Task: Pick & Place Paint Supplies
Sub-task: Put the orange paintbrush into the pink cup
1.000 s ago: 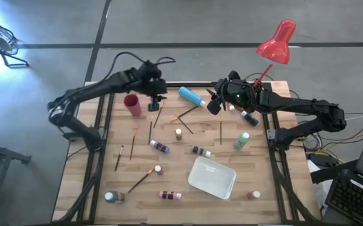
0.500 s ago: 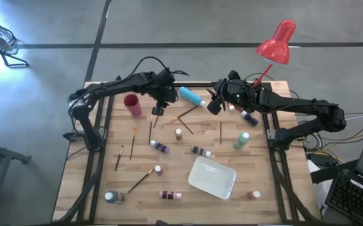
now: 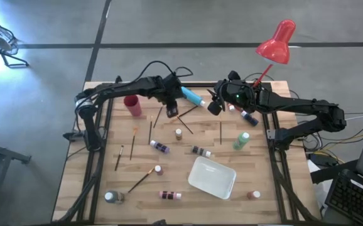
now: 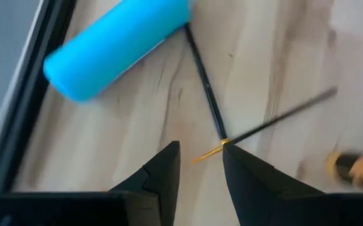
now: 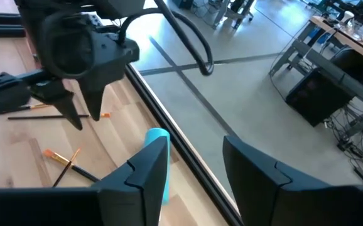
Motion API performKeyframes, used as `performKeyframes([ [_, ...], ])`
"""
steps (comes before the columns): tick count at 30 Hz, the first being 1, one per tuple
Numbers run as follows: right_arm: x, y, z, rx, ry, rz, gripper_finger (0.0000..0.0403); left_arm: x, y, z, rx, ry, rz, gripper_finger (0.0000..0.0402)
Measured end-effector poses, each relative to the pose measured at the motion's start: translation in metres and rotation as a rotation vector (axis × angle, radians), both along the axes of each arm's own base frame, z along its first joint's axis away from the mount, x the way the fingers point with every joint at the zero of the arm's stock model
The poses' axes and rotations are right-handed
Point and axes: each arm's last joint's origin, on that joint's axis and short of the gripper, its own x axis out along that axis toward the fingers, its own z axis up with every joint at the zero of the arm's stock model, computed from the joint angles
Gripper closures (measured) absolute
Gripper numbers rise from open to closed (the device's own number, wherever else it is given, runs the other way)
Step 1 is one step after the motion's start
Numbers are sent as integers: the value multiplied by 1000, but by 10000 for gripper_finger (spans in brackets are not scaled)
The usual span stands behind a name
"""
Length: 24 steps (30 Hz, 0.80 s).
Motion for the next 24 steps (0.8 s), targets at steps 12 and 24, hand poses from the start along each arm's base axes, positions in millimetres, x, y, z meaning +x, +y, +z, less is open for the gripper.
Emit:
performKeyframes([
  [12, 0, 0, 0, 10, -10, -7, 223, -1, 2, 12, -101, -69, 317, 276],
  [24, 0, 0, -1, -17, 27, 11, 248, -2, 2, 11, -26, -26, 197, 276],
])
